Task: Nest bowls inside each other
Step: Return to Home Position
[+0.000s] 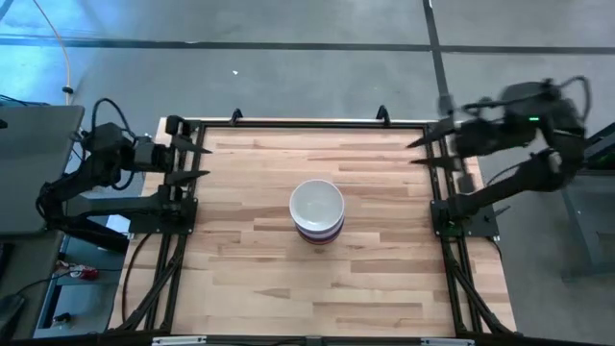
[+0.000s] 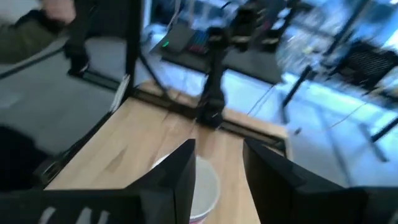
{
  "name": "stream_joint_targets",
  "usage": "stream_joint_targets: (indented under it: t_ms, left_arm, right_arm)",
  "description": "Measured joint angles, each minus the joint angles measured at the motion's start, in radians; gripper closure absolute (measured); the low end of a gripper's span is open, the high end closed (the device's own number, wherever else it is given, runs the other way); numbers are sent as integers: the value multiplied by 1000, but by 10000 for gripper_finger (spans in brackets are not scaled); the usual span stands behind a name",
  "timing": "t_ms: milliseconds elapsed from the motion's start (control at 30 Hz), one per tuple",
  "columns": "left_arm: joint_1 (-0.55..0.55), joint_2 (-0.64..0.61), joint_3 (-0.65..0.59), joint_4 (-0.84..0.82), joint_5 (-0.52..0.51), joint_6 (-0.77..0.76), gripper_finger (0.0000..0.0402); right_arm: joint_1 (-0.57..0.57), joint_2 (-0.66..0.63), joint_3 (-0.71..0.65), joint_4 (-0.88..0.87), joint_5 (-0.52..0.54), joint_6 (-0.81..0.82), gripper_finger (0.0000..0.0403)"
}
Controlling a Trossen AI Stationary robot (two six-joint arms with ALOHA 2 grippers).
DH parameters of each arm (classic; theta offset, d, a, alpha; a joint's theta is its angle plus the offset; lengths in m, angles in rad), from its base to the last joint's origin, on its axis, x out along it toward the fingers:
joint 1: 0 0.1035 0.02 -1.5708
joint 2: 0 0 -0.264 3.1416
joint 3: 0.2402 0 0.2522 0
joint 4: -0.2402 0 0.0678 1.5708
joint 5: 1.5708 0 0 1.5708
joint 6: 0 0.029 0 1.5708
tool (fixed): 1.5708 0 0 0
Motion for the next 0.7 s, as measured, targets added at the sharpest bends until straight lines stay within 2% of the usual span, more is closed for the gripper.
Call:
stream_joint_targets:
  t_ms: [200, 333, 433, 700]
  left_arm:
    - [0, -13, 0, 28, -63, -17, 213]
    - [0, -12, 0, 40, -153, -17, 213]
    - [0, -12, 0, 57, -176, -17, 213]
    - [0, -9, 0, 67, -221, 0, 213]
  right_arm:
    - [0, -246, -248, 163, 100, 4, 276]
    - [0, -378, -400, 225, 253, 4, 276]
    - [0, -461, -509, 256, 352, 5, 276]
    - [0, -639, -799, 447, 377, -48, 276]
